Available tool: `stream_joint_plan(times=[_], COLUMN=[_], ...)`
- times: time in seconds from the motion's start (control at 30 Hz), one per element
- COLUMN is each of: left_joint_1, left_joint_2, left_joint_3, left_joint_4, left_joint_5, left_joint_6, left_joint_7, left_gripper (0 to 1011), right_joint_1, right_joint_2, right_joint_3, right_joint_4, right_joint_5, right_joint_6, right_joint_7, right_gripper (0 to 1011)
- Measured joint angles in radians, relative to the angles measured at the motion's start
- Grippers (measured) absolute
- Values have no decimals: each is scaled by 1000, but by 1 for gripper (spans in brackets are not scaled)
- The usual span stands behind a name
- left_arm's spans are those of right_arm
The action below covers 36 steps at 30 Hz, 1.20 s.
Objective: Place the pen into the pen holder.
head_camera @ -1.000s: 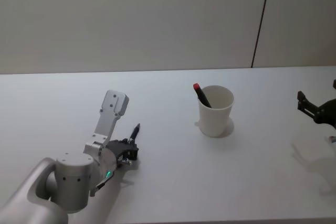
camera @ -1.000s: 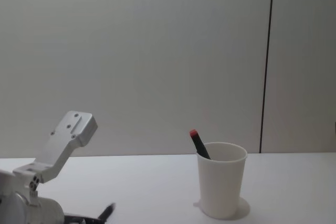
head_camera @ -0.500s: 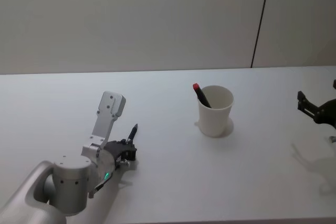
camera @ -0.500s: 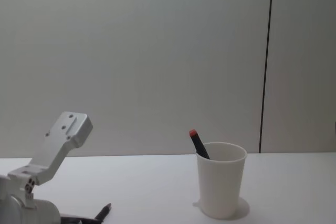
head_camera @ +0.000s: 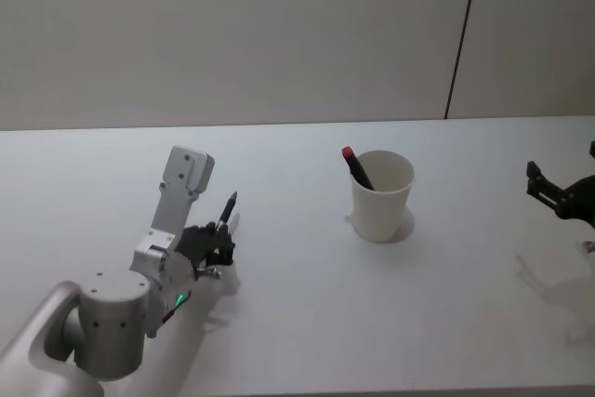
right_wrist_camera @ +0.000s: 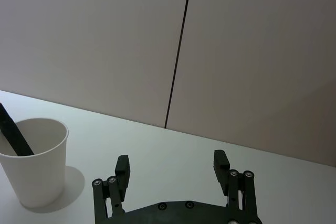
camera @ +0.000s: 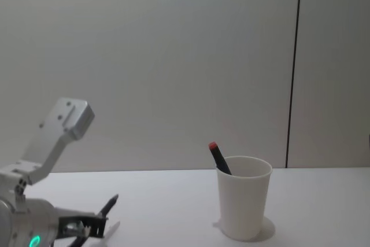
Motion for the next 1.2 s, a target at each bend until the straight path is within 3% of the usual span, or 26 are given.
stream_joint_plan(times=[0.7,1.2], left_joint_1=[65,88], left_joint_2=[46,58], left_joint_3=[-1,15], left_joint_4=[-154,-211], left_joint_5=[62,90], left_joint_6=[-146,-319], left_joint_7=[-104,-249], left_gripper=[142,142], right_joint_1=[0,0], right_joint_2=[0,0], right_joint_3=[0,0], right_joint_4=[0,0], right_joint_5=[0,0], right_joint_6=[0,0], right_joint_7=[0,0], right_gripper=[1001,1001])
